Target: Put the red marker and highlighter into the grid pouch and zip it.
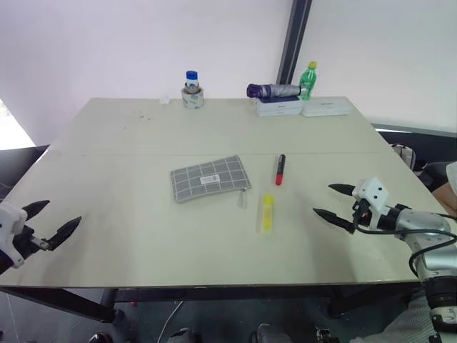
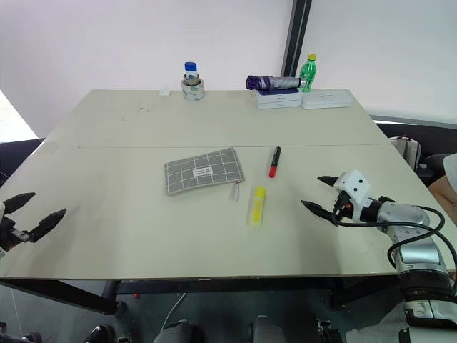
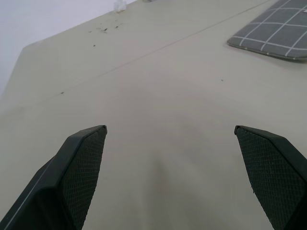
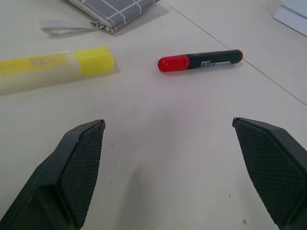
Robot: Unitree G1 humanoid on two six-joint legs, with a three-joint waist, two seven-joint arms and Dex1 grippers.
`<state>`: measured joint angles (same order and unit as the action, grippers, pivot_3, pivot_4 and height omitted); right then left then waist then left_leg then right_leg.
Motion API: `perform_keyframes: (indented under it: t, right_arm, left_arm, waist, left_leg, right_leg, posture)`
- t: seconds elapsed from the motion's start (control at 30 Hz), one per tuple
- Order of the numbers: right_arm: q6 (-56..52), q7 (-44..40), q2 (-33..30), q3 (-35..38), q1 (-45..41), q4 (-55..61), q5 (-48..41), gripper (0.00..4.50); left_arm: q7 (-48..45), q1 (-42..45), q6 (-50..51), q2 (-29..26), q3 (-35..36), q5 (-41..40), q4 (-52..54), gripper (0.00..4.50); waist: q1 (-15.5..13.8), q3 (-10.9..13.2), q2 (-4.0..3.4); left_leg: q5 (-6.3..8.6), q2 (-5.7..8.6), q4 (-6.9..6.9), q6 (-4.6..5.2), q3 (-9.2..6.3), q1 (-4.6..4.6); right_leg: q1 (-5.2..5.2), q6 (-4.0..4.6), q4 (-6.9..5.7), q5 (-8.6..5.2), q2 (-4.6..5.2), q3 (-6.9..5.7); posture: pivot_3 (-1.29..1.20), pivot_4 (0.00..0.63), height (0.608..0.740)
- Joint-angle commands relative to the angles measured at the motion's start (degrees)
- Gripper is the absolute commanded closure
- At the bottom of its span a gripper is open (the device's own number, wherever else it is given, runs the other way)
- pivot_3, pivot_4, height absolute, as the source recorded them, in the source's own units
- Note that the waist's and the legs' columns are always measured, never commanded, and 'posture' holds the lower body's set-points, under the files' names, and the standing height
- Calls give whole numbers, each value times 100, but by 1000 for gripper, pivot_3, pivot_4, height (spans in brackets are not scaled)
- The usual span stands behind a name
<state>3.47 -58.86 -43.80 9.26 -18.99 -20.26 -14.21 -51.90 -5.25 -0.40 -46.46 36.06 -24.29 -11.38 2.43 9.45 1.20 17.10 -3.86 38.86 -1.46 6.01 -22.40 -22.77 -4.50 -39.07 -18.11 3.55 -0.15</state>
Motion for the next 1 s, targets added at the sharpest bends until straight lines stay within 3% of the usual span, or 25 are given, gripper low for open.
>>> perform_keyframes:
  t: [0.03,1.0]
  right_arm:
    - [144,40,-5,51,-67,43,-6,80]
    - [43,327,261,-115,-382,92,92,80]
  left_arm:
    - [53,67,-259,-75,-34,139,84,0]
    - [50,648,-633,69,-705,293,-32,0]
  waist:
    - [0,0,0]
    - [-1,1,-1]
  left_leg:
    - [0,0,0,0,0,0]
    - [0,1,-3,0,1,-1]
  right_leg:
    - [0,0,0,0,0,0]
    - [-1,0,1,0,0,0]
  posture:
    - [0,150,740]
    - [0,150,740]
